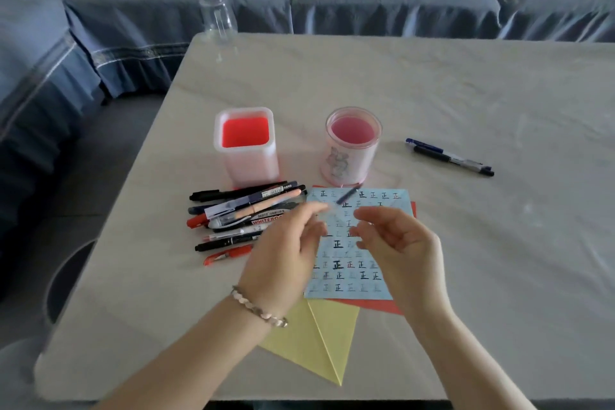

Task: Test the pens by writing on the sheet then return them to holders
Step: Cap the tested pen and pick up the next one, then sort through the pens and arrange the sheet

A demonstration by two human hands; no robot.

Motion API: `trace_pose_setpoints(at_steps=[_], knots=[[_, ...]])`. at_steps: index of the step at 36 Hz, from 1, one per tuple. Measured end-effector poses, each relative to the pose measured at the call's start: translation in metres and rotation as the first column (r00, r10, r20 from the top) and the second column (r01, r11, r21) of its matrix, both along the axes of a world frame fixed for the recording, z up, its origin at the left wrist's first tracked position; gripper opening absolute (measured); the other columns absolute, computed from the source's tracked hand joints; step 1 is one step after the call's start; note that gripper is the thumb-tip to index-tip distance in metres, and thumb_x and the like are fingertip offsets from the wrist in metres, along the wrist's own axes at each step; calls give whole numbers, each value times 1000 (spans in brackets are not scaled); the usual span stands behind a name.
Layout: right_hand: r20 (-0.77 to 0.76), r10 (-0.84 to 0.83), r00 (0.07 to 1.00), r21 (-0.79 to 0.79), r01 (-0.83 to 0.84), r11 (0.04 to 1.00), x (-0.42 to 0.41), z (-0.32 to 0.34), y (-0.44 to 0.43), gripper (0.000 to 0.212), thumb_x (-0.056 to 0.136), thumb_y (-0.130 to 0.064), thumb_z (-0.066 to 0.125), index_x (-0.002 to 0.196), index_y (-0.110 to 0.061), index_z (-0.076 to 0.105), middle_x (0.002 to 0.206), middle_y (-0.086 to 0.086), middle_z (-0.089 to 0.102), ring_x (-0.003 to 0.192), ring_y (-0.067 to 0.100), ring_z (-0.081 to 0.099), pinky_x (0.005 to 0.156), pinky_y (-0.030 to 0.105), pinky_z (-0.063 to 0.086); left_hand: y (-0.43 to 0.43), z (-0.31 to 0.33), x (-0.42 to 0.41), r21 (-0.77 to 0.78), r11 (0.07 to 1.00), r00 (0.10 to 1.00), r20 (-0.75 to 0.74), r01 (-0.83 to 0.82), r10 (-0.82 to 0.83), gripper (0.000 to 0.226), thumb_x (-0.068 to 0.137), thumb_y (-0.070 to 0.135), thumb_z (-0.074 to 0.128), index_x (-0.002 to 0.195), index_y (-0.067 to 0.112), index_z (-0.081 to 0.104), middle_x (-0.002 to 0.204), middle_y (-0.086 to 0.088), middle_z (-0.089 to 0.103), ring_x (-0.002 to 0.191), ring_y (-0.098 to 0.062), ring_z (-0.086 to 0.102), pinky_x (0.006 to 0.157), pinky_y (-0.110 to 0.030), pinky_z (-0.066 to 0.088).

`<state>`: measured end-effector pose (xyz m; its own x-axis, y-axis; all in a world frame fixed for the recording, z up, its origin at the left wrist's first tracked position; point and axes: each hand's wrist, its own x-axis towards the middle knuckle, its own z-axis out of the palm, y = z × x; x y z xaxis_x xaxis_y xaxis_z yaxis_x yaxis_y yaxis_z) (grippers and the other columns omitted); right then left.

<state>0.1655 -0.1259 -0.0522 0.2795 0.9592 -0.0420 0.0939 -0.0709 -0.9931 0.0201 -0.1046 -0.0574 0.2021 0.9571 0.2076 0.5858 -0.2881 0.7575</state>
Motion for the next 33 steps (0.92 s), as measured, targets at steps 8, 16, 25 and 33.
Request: trace_pose_setpoints(at_steps=[8,16,25,33], knots=[[173,101,980,-136,-78,988,26,-11,2,24,81,0,63,76,-23,68,71,-24,68,68,-6,62,58,5,43,61,-30,-81,332,925,834,-444,-188,328,16,79,5,60,89,12,70,83,-5,65,76,-32,61,69,-40,44],[278,166,946,-284,-84,955,51,-23,-4,25,82,-7,62,73,-30,67,78,-8,71,78,19,67,62,18,48,55,-34,-67,394,915,830,-479,-89,286,38,83,15,37,102,6,68,95,-9,64,80,-32,58,78,-41,42],[459,184,869,-272,-60,960,91,-16,15,22,85,-12,61,76,-32,65,81,-14,68,78,6,64,60,1,40,7,-59,14,146,962,822,-558,230,-112,55,88,50,35,123,12,56,129,-5,55,119,-21,50,100,-39,37],[756,77,650,-146,53,988,137,-11,66,27,85,-6,54,109,-13,65,111,3,63,96,19,54,77,18,34,0,-85,20,49,948,791,-565,316,-234,60,84,54,40,127,13,51,139,-7,47,131,-21,36,109,-37,18]])
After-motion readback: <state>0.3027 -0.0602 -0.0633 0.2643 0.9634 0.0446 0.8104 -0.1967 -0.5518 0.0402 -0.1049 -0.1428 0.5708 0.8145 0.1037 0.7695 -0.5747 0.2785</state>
